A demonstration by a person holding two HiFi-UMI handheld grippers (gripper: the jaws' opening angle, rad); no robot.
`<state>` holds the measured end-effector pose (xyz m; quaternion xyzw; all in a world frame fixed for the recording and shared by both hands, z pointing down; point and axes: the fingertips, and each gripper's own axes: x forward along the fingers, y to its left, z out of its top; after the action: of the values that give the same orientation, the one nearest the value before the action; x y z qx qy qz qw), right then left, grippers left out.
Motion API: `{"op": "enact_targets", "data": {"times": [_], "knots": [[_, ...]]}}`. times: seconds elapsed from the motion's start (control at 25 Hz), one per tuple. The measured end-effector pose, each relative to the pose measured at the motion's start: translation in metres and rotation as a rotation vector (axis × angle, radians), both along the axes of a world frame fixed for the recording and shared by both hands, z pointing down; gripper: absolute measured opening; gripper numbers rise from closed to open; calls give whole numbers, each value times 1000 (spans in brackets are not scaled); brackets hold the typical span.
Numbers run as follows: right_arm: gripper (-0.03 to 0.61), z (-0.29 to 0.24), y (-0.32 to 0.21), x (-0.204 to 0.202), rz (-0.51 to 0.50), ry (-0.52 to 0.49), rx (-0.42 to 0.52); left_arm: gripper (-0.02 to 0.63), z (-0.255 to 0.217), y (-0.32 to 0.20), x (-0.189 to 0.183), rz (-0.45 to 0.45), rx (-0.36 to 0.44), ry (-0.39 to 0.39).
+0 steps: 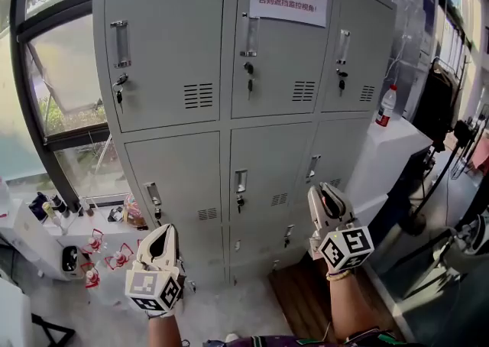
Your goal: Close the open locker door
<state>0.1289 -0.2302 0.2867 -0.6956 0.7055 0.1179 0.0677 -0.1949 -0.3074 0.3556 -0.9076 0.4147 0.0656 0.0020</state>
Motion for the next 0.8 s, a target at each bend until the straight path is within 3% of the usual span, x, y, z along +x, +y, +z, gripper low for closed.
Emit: {"op": "enact_targets", "data": {"times": [0.2,0.44,0.56,0.68,0.8], "knots": [[88,26,59,30,10,-43,-17,21,1,53,30,-7,3,4],[87,66,137,82,15,-72,-80,21,9,126,99,46,-37,40],[87,74,173,102,3,-73,-72,21,7,169,132,78,-17,1],[79,74,207,110,-17,-74,-50,21,11,204,140,54,11,-40],[57,74,236,114,-53,-87,-24,21,16,233,137,13,11,-31]]}}
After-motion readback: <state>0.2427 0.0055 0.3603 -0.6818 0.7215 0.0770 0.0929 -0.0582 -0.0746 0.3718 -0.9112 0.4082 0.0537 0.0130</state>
